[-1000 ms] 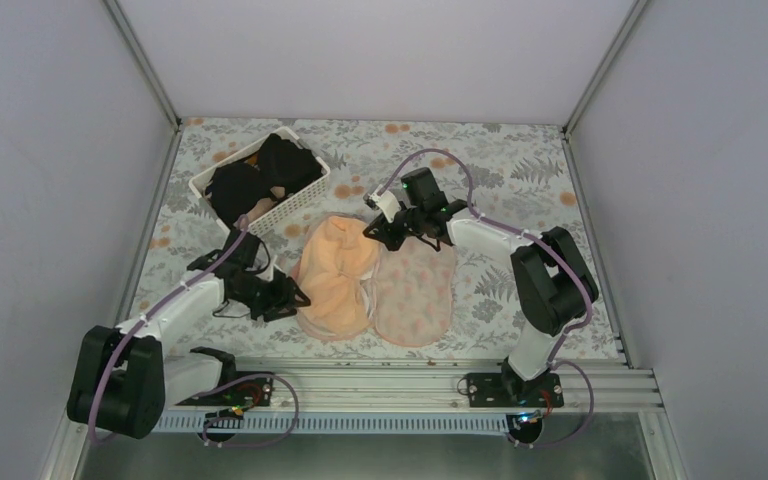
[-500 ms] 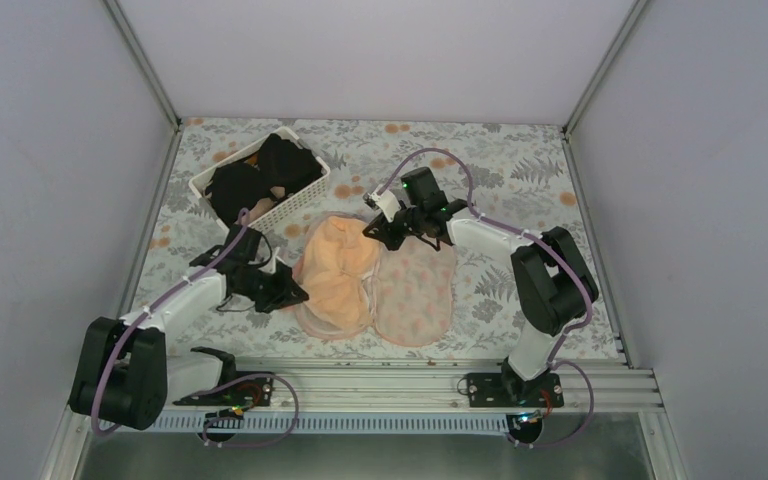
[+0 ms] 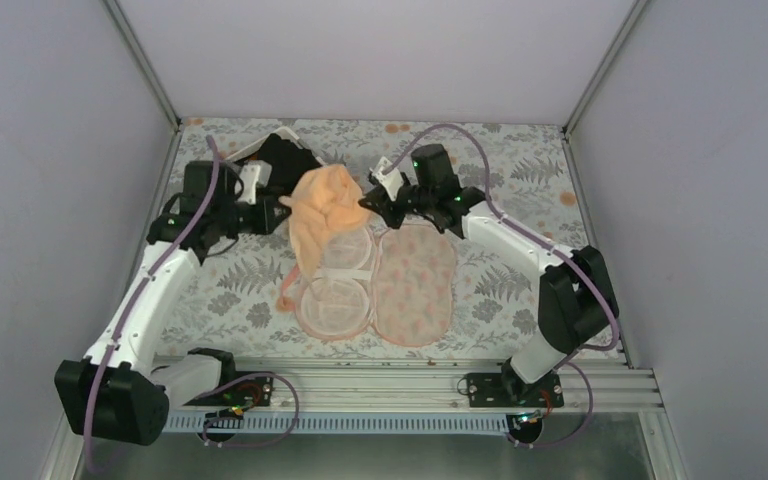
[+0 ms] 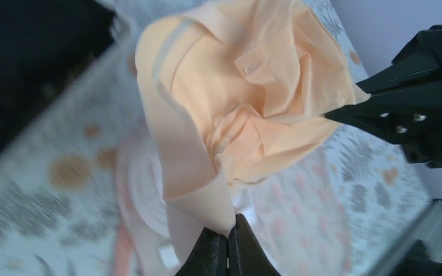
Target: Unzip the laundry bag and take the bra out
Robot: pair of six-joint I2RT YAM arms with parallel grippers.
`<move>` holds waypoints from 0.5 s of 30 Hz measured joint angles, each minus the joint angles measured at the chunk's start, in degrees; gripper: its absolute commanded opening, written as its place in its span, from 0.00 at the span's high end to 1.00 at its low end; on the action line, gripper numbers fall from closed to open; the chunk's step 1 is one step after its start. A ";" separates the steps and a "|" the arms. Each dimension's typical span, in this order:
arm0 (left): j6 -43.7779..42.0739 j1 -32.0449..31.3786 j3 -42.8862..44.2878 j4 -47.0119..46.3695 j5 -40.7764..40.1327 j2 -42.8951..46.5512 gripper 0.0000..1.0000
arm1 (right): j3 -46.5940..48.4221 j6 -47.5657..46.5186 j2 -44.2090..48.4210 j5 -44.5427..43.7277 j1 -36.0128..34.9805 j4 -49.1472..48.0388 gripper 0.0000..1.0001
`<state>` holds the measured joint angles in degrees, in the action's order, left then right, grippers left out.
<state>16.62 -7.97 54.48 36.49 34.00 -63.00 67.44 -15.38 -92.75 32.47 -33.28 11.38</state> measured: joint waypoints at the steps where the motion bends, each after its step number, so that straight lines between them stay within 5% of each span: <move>1: -2.62 0.00 2.21 0.66 -1.27 -0.24 0.98 | 1.66 -0.48 0.02 -0.02 0.00 -0.22 0.96; 8: -22.47 1.88 19.26 5.57 -13.29 -6.80 0.98 | 19.50 -1.14 -7.56 0.02 -0.04 -1.38 0.96; 15: -33.11 9.14 25.18 5.18 -18.10 -11.17 0.98 | 32.81 3.82 -19.96 -0.61 -1.70 -4.70 0.96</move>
<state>-16.49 1.17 79.66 41.67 15.90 -74.17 100.25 -11.55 -112.71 31.86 -34.98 6.68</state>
